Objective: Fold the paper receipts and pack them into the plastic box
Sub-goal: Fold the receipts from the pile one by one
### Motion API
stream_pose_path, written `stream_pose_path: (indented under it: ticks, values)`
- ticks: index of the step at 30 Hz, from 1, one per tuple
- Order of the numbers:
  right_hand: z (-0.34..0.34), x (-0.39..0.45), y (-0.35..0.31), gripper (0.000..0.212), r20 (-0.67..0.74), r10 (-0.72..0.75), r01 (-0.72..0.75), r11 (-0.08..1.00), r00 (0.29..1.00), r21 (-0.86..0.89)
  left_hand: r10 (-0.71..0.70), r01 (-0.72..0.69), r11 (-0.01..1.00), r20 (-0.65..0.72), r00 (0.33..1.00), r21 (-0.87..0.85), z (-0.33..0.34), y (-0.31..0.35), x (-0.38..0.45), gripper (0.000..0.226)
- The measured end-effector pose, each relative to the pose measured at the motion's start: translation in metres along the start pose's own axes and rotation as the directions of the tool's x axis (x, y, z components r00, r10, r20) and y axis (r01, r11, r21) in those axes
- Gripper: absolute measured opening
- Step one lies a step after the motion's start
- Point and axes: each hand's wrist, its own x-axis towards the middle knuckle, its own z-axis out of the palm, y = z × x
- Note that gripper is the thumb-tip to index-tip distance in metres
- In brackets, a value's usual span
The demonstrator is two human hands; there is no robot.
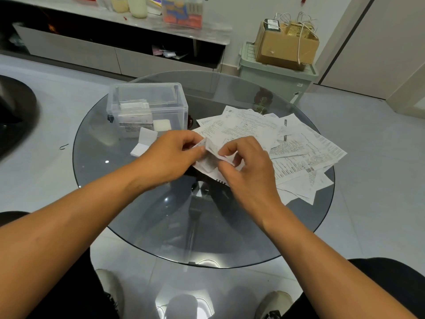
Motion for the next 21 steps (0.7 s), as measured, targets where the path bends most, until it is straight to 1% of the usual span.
stream_pose_path:
  ticks: [1, 2, 3, 4, 6, 9, 10, 11, 13, 14, 15, 17, 19, 21]
  values:
    - [0.000, -0.001, -0.001, 0.012, 0.004, -0.048, 0.048, 0.999, 0.999, -0.002, -0.026, 0.027, 0.996, 0.017, 1.000, -0.081, -0.001, 0.001, 0.000, 0.013]
    - [0.001, -0.002, -0.002, 0.019, 0.008, -0.075, 0.075, 0.997, 0.997, 0.006, -0.049, 0.056, 0.983, 0.046, 0.998, -0.174, -0.002, 0.003, 0.000, 0.016]
    - [0.002, -0.003, -0.002, 0.023, 0.013, -0.059, 0.058, 0.998, 0.998, 0.035, -0.064, 0.083, 0.962, 0.078, 0.995, -0.259, -0.003, 0.004, 0.001, 0.017]
    - [0.002, -0.002, -0.003, 0.021, 0.019, -0.004, 0.003, 0.996, 1.000, 0.084, -0.076, 0.107, 0.941, 0.107, 0.991, -0.322, -0.004, 0.005, 0.001, 0.019]
    - [0.002, 0.001, -0.004, 0.009, 0.013, 0.109, -0.109, 0.974, 0.994, 0.200, -0.087, 0.149, 0.912, 0.176, 0.981, -0.383, -0.006, 0.007, 0.001, 0.022]
    - [-0.003, 0.008, -0.002, 0.025, -0.010, 0.232, -0.215, 0.914, 0.973, 0.343, -0.087, 0.195, 0.888, 0.263, 0.961, -0.417, -0.008, 0.011, -0.001, 0.027]
    - [-0.005, 0.009, -0.001, 0.028, -0.008, 0.238, -0.220, 0.909, 0.971, 0.355, -0.092, 0.197, 0.894, 0.265, 0.960, -0.403, -0.008, 0.012, -0.003, 0.031]
    - [-0.006, 0.010, -0.002, 0.029, 0.005, 0.228, -0.216, 0.912, 0.974, 0.350, -0.082, 0.165, 0.922, 0.239, 0.968, -0.351, -0.009, 0.012, -0.004, 0.036]
    - [-0.005, 0.008, -0.005, 0.029, 0.066, 0.195, -0.205, 0.909, 0.979, 0.364, 0.002, 0.024, 0.980, 0.130, 0.992, -0.198, -0.007, 0.010, -0.005, 0.034]
    - [-0.004, 0.007, -0.008, 0.028, 0.096, 0.178, -0.202, 0.899, 0.979, 0.389, 0.045, -0.034, 0.989, 0.076, 0.996, -0.146, -0.005, 0.007, -0.006, 0.031]
    - [-0.003, 0.006, -0.009, 0.027, 0.114, 0.165, -0.198, 0.891, 0.980, 0.408, 0.068, -0.065, 0.992, 0.030, 0.997, -0.112, -0.003, 0.005, -0.006, 0.030]
    - [-0.002, 0.005, -0.009, 0.029, 0.137, 0.150, -0.194, 0.887, 0.979, 0.418, 0.082, -0.083, 0.995, -0.027, 0.996, -0.048, -0.002, 0.003, -0.006, 0.030]
    - [-0.002, 0.005, -0.008, 0.030, 0.180, 0.138, -0.195, 0.915, 0.974, 0.354, 0.088, -0.086, 0.993, -0.030, 0.996, 0.075, -0.009, 0.004, -0.004, 0.030]
    - [-0.005, 0.004, -0.004, 0.027, 0.215, 0.091, -0.128, 0.977, 0.972, 0.169, 0.062, -0.052, 0.964, -0.030, 0.998, 0.261, -0.027, 0.000, -0.001, 0.030]
